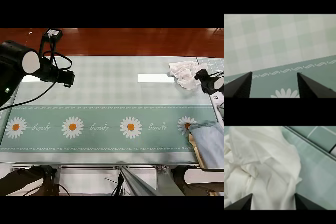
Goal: Fold the shirts.
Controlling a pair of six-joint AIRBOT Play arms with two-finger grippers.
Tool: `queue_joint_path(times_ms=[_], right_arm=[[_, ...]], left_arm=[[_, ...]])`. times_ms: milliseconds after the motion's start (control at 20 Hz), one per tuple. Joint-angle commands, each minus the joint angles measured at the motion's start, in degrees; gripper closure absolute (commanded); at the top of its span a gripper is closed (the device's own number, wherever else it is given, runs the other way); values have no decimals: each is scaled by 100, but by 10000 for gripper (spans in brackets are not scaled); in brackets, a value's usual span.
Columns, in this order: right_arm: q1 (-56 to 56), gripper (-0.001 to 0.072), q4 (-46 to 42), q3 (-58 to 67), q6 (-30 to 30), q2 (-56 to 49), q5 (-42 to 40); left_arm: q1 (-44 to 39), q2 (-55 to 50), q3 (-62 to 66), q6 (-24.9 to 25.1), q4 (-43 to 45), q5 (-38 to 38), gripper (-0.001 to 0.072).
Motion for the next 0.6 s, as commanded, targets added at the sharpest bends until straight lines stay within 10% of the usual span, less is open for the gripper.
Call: queue_joint_path(times_ms=[0, 100, 200, 550], right_arm=[[216, 101, 208, 4, 20, -514, -553], [302, 151, 275, 4, 35, -695, -584], [337, 693, 516, 7, 35, -662, -863], [448, 684, 588, 17, -999, 1843, -1346]], left_arm=[[2, -4, 2, 4, 0, -22, 48], [2, -2, 2, 4, 0, -24, 48], [2, 4, 4, 4, 0, -35, 48], [-24, 17, 1016, 7, 0, -872, 48]])
